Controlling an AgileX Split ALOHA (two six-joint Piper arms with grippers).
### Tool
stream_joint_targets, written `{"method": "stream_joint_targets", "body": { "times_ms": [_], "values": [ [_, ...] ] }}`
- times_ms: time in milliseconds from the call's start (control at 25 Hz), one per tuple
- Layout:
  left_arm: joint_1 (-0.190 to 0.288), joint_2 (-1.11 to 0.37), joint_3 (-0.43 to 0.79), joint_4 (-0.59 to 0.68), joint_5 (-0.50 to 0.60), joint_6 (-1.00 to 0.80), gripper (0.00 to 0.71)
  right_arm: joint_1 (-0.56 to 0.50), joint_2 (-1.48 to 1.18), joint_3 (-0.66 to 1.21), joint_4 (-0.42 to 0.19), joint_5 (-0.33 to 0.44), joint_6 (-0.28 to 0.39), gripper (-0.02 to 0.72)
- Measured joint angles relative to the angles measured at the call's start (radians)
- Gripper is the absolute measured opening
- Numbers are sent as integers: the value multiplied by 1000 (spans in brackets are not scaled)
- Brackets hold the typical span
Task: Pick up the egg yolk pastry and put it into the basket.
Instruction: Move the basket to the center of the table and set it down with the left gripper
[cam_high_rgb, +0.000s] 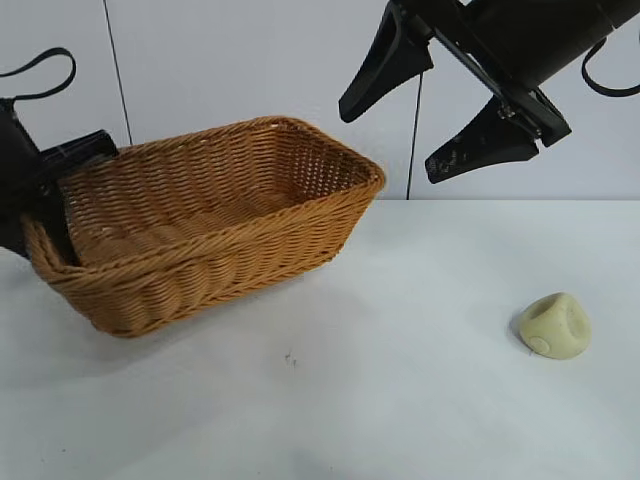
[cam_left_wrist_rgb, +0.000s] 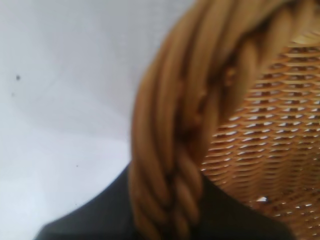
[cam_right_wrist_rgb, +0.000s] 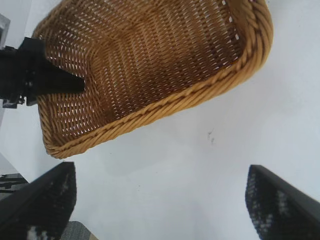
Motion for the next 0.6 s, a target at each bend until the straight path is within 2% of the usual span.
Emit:
{"method": "stream_joint_targets", "body": {
  "times_ms": [160, 440, 600],
  "values": [
    [0, 91, -104, 8, 121, 108, 140, 0, 0, 0, 0, 9, 0, 631],
    [-16, 222, -266, 13, 262, 287, 140, 0, 0, 0, -1, 18, 0, 631],
    [-39, 250, -301, 12, 282, 325, 140, 0, 0, 0, -1, 19, 0, 631]
  ]
}}
